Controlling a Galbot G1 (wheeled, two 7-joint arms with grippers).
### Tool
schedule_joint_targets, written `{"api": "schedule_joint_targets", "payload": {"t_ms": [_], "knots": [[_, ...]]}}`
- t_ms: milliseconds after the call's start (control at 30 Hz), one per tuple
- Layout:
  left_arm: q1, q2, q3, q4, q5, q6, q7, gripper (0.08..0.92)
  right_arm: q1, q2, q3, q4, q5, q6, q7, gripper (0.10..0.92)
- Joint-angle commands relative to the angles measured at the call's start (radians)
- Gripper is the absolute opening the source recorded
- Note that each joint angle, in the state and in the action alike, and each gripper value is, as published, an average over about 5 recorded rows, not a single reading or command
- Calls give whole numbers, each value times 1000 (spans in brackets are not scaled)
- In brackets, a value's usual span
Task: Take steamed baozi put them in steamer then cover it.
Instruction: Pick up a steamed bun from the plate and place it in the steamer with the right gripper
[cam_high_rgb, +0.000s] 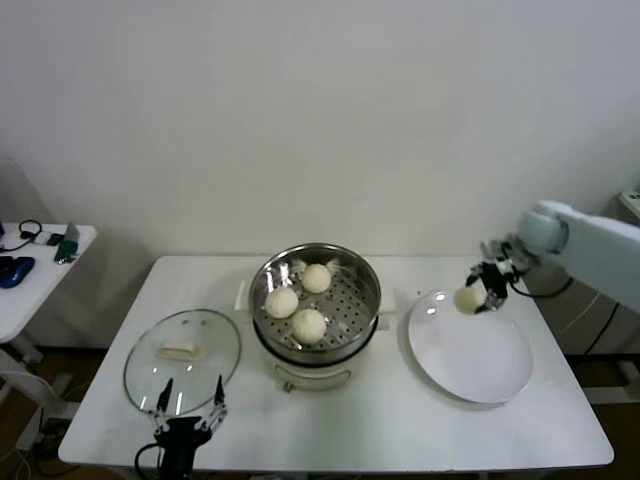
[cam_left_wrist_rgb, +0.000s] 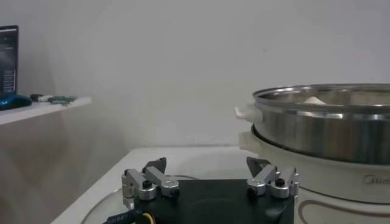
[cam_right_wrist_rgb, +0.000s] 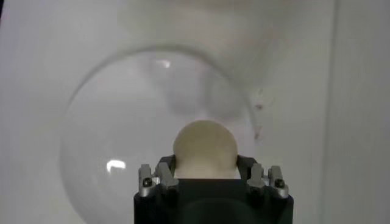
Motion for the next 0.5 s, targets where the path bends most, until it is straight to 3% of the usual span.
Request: {"api": "schedule_joint_targets", "payload": {"t_ms": [33, 300, 500], "knots": [[2, 10, 0, -9, -8, -1, 0, 823, 575, 193, -249, 249, 404, -111, 20, 662], [2, 17, -5, -23, -24, 3, 0, 823, 459, 340, -195, 386, 446, -205, 149, 666], [8, 23, -13, -32, -29, 4, 0, 823, 282, 422, -190, 376, 393, -246, 219, 670]]}}
